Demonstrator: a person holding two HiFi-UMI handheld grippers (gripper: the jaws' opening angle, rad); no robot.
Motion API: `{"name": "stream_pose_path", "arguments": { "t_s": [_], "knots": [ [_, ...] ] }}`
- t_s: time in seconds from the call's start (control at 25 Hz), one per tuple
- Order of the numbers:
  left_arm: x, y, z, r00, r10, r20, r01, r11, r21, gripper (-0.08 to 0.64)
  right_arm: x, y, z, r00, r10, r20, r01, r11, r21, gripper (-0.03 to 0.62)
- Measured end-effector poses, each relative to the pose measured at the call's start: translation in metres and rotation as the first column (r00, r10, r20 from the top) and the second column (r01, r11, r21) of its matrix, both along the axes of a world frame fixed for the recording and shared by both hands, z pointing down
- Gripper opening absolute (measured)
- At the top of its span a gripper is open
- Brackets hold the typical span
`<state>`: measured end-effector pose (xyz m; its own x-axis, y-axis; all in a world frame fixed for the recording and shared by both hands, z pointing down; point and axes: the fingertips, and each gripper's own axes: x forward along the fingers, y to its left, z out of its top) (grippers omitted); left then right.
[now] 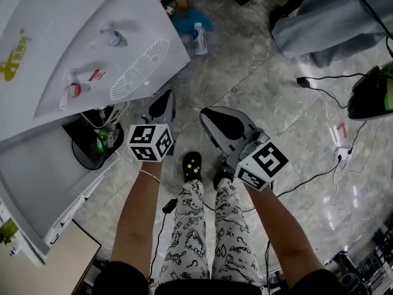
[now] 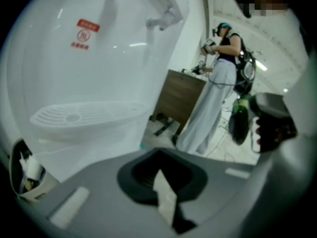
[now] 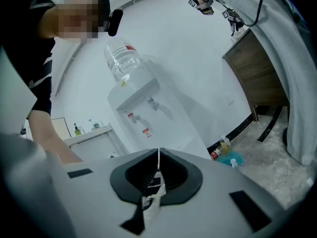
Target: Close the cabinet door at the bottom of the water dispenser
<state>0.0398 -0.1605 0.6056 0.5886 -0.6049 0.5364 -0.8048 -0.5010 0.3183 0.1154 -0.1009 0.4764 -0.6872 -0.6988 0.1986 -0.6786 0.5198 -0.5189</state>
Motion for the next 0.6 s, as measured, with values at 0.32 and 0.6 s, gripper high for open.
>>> {"name": "stream_pose_path", "arguments": {
  "t_s": [0.32,0.6],
  "knots": [
    [0.004,0.106,-0.067,0.999,-0.008,-0.042,0.007,1.000,-0.013,-0.002,-0.009,0.058,0.002,0.993,-0.065,-0.097,0.058,0.995,-0.080,0.017],
    [-0.004,0.114,-0.095,0.989,-0.101,-0.108,0.101,0.995,-0.008,-0.002,-0.017,0.079,0.001,0.992,-0.057,-0.116,0.043,0.992,-0.123,0.015]
  ]
}}
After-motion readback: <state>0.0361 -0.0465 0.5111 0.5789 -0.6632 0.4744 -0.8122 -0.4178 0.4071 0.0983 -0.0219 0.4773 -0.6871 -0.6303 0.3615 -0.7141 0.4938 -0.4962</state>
